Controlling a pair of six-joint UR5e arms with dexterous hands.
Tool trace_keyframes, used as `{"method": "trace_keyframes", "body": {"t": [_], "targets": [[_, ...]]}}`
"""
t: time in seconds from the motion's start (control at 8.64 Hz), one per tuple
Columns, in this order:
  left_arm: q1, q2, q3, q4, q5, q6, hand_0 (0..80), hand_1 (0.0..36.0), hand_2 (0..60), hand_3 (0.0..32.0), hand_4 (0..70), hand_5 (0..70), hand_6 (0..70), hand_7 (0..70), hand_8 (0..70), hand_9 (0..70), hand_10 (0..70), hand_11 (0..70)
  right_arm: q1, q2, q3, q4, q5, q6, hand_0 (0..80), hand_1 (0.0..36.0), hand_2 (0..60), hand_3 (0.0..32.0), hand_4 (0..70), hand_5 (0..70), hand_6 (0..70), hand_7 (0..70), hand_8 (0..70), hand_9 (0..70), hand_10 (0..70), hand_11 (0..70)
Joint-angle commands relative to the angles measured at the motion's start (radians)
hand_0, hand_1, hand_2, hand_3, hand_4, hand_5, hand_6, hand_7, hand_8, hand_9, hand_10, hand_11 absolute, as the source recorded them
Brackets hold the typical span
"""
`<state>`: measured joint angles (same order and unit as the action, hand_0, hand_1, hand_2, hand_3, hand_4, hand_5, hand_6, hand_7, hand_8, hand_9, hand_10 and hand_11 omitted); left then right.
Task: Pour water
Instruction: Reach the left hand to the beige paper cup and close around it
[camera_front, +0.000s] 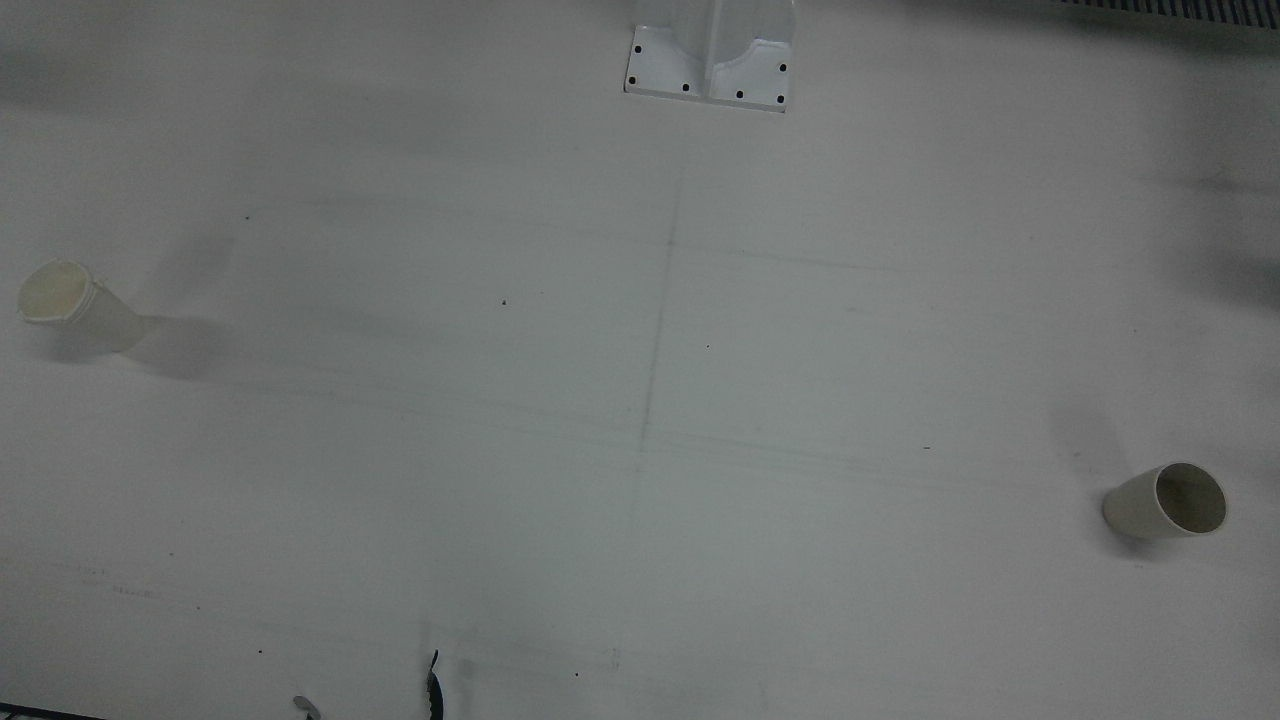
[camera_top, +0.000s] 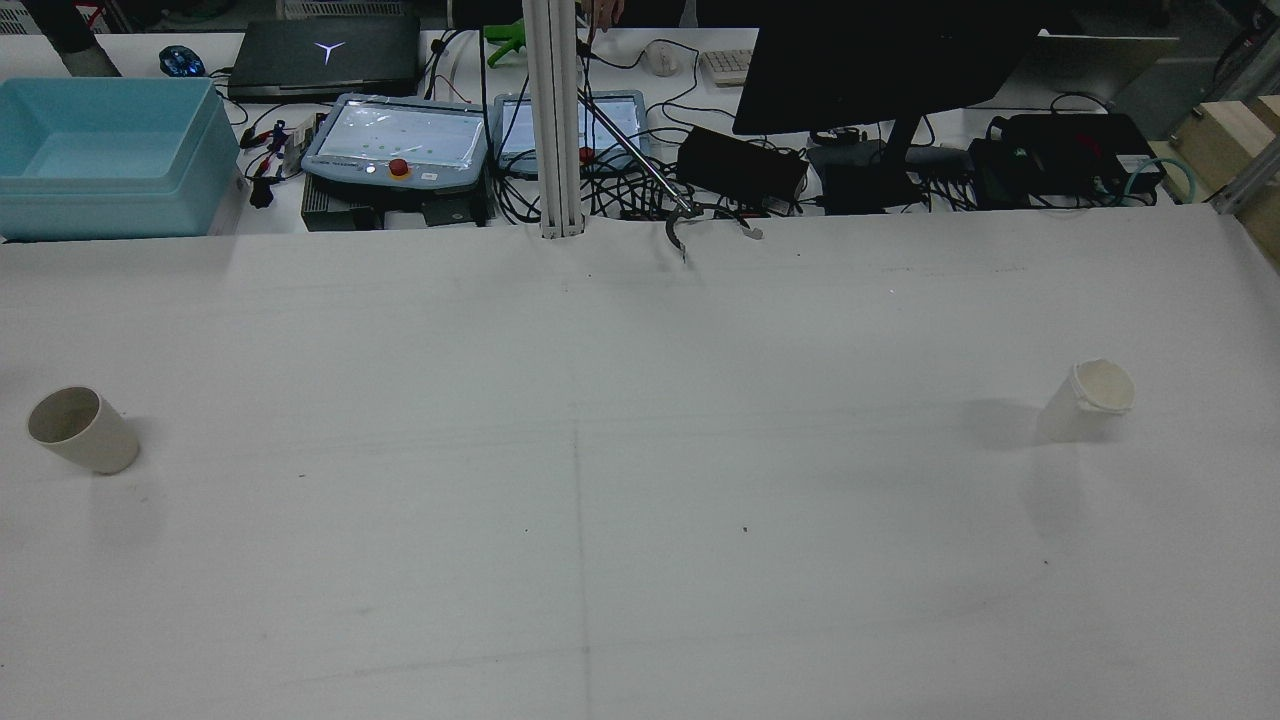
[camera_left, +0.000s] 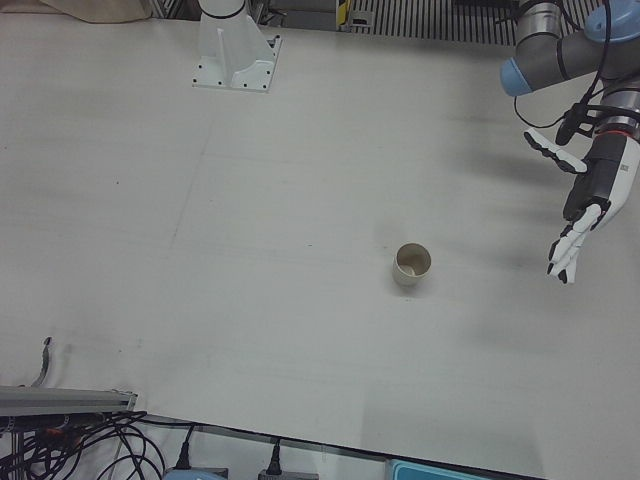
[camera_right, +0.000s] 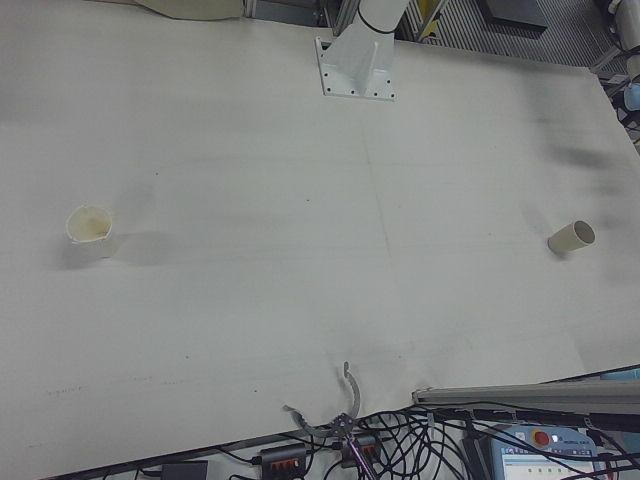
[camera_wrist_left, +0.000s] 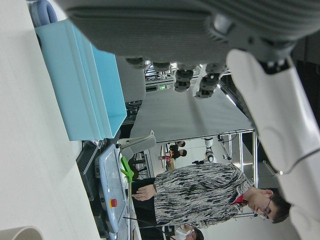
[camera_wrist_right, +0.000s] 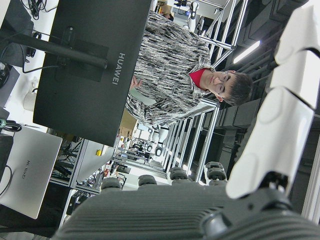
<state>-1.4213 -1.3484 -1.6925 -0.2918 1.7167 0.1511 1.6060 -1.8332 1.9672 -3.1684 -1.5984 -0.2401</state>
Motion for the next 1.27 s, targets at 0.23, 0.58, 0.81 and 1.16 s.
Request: {"method": "trace_keyframes", "body": {"t": [0.23,0.58,0.81,1.16], "targets": [[0.002,0.011,0.116,-0.120,0.000,0.106,50.0,2.3,0.0,0.0,22.7,0.0,9.1,8.4,0.8,0.2,0.0,0.0,-0.052,-0.032,-0.025,0.007,0.000,-0.091,47.6,16.4,7.3,0.0,0.0,3.1,3.5,0.0,0.0,0.0,0.0,0.0],[0.109,-0.006,0.293,-0.284,-0.034,0.240,55.0,11.2,0.0,0.0,22.4,0.0,10.8,9.8,1.1,0.5,1.2,3.5,-0.112,-0.006,-0.138,0.039,-0.011,-0.182,48.3,17.6,8.5,0.0,0.0,4.1,4.6,0.0,0.0,0.0,0.0,0.0],[0.279,-0.075,0.373,-0.300,-0.157,0.254,57.8,13.8,0.0,0.0,21.9,0.0,10.9,8.5,1.1,0.3,1.5,4.3,-0.136,0.003,-0.145,0.041,-0.009,-0.191,48.5,18.7,12.0,0.0,0.0,5.1,4.0,0.0,0.0,0.0,0.0,0.0],[0.383,-0.144,0.385,-0.264,-0.254,0.255,54.7,12.4,0.0,0.0,19.2,0.0,8.2,2.9,0.6,0.0,0.3,2.3,-0.138,0.006,-0.143,0.041,-0.011,-0.189,48.9,19.6,13.0,0.0,0.0,4.9,5.0,0.0,0.0,0.0,0.0,0.0]]}}
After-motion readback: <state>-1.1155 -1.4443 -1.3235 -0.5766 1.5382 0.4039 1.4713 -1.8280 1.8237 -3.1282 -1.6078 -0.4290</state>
